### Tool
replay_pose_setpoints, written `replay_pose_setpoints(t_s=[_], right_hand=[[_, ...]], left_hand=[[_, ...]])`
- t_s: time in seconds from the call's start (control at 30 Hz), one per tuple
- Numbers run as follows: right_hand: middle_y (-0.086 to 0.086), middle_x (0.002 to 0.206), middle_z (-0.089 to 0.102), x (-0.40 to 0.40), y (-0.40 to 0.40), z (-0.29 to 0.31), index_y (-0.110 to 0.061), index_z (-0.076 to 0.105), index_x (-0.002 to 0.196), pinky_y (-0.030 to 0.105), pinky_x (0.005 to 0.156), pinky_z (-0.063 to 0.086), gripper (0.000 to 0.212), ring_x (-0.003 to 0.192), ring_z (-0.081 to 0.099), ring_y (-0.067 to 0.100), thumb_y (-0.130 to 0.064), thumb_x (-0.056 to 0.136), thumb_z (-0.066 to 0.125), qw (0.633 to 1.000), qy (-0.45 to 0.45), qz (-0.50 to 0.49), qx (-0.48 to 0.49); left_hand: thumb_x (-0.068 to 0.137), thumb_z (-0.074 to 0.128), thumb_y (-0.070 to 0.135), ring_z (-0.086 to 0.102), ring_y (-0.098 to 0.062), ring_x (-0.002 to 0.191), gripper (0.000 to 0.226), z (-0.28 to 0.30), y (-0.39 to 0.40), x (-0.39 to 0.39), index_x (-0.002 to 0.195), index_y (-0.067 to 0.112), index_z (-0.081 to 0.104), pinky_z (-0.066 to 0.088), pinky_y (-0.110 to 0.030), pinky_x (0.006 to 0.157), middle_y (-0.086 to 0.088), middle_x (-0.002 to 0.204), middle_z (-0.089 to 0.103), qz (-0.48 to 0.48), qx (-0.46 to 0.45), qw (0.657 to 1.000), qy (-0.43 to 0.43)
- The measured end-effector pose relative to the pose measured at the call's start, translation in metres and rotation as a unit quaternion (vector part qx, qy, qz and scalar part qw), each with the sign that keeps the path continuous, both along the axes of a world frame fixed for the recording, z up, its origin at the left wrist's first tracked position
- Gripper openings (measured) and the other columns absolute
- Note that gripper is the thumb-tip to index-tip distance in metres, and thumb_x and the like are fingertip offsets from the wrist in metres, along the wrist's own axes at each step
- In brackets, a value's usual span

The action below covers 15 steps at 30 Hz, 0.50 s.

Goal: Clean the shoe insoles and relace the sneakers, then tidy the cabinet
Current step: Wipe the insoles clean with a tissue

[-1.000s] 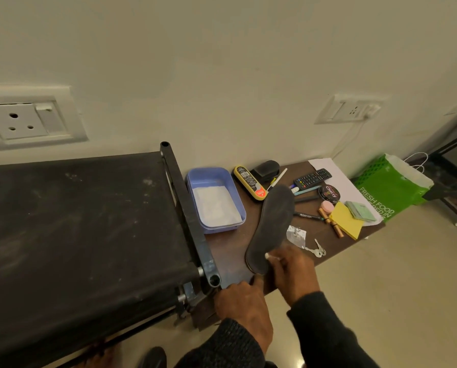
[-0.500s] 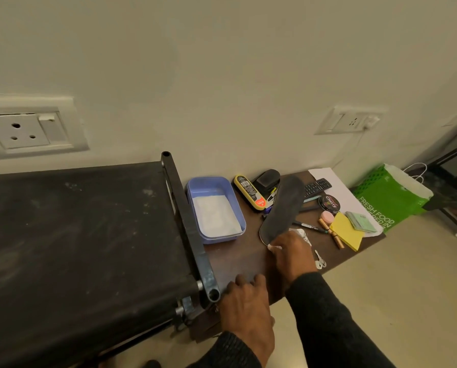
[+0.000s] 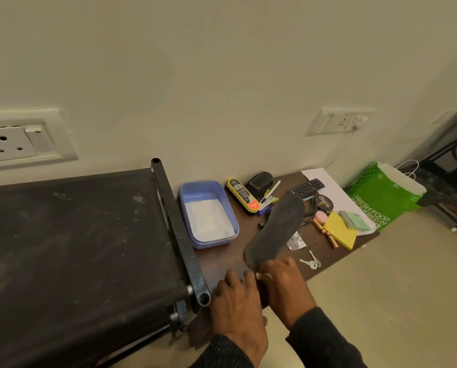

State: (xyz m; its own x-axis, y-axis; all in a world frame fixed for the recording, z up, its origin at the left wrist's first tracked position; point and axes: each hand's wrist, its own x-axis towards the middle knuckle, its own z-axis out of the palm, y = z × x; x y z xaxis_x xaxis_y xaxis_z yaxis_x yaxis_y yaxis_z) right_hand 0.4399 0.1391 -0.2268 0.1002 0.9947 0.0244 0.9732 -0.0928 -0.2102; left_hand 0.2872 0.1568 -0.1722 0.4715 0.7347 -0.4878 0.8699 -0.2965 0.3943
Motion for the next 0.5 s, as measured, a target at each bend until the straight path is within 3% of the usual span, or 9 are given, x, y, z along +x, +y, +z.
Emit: replay_pose_setpoints(t_s=[0.1,0.17,0.33,0.43,0.5], right_hand=[[-0.013,0.117,0.061,-0.002,-0.018,0.004,-0.030,0.066,0.115,0.010,0.082,0.030,0.020,0.106,0.045,0.006,-0.024,0.098,0.057,0.999,0.019,0.048,-0.012],[-0.013,0.115,0.062,-0.002,-0.025,0.009,-0.029,0.067,0.113,0.010,0.083,0.032,0.021,0.104,0.045,0.002,-0.022,0.099,0.054,0.996,0.043,0.074,-0.016],[-0.022,0.102,0.061,0.003,-0.034,0.025,-0.030,0.066,0.106,0.009,0.084,0.042,0.014,0.095,0.053,-0.006,-0.029,0.096,0.058,0.983,0.149,0.091,-0.062],[-0.022,0.099,0.067,0.012,-0.036,0.029,-0.033,0.069,0.100,0.016,0.086,0.051,0.008,0.097,0.061,-0.001,-0.031,0.094,0.063,0.973,0.208,0.035,-0.092],[-0.020,0.096,0.066,0.011,-0.038,0.026,-0.035,0.069,0.093,0.019,0.084,0.054,0.006,0.096,0.062,0.000,-0.030,0.093,0.067,0.972,0.230,-0.034,-0.042]], left_hand=[[0.090,0.068,0.050,0.024,-0.035,0.142,0.098,-0.006,-0.001,0.001,0.160,0.024,0.004,0.033,-0.047,0.114,-0.015,0.159,0.011,-0.029,0.005,0.999,0.017],[0.091,0.066,0.051,0.009,-0.039,0.149,0.099,-0.006,0.002,0.001,0.160,0.025,0.000,0.022,-0.052,0.119,-0.012,0.165,-0.002,-0.059,0.010,0.998,0.025],[0.098,0.057,0.047,-0.008,-0.041,0.152,0.081,-0.008,0.010,0.006,0.160,0.029,0.008,0.009,-0.056,0.121,-0.006,0.168,-0.009,-0.122,-0.001,0.992,0.027],[0.098,0.059,0.044,-0.006,-0.038,0.153,0.074,-0.009,0.011,0.012,0.159,0.031,0.018,0.009,-0.056,0.121,-0.002,0.168,-0.008,-0.132,-0.025,0.991,0.028],[0.096,0.061,0.044,0.001,-0.035,0.152,0.070,-0.010,0.011,0.014,0.155,0.029,0.027,0.014,-0.055,0.119,-0.001,0.168,-0.003,-0.127,-0.028,0.991,0.031]])
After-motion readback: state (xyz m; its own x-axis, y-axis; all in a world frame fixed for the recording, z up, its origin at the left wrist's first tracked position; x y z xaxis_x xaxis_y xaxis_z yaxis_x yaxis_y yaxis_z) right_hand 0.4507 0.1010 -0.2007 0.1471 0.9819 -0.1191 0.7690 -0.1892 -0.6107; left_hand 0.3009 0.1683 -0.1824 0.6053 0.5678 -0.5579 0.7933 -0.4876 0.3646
